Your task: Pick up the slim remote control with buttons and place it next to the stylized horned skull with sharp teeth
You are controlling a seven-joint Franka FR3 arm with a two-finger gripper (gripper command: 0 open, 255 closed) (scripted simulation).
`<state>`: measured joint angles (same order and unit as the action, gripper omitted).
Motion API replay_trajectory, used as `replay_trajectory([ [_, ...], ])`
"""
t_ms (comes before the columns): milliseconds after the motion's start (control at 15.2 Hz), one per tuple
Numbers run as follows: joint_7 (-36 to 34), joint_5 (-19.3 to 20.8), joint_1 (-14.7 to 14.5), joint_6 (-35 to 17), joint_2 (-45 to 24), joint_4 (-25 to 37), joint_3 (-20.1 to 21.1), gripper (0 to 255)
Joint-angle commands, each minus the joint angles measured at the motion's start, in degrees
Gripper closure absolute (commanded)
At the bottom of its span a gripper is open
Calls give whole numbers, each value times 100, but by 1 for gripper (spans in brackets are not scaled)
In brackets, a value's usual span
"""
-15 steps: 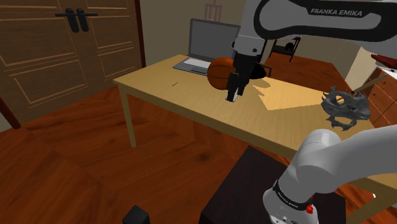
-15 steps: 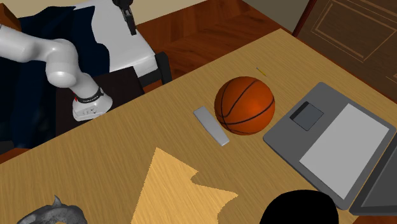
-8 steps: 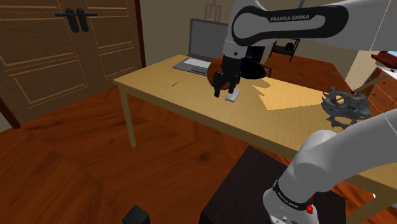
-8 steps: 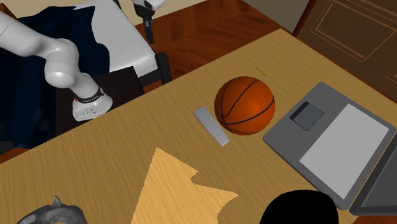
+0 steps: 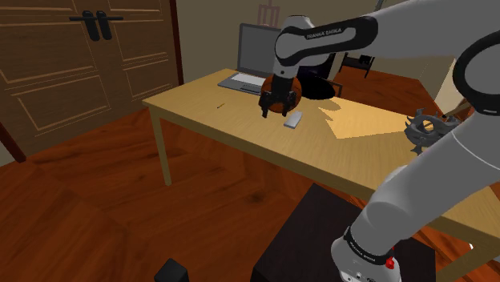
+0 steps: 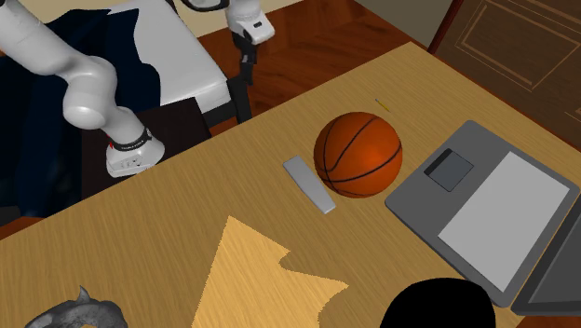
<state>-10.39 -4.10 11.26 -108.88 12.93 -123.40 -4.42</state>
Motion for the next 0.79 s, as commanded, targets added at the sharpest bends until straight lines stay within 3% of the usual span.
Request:
replay_trajectory([
  [0, -204, 21, 106, -131, -301, 186, -75, 0],
  [726, -1168, -38, 649, -680, -1967, 1362, -588, 0],
])
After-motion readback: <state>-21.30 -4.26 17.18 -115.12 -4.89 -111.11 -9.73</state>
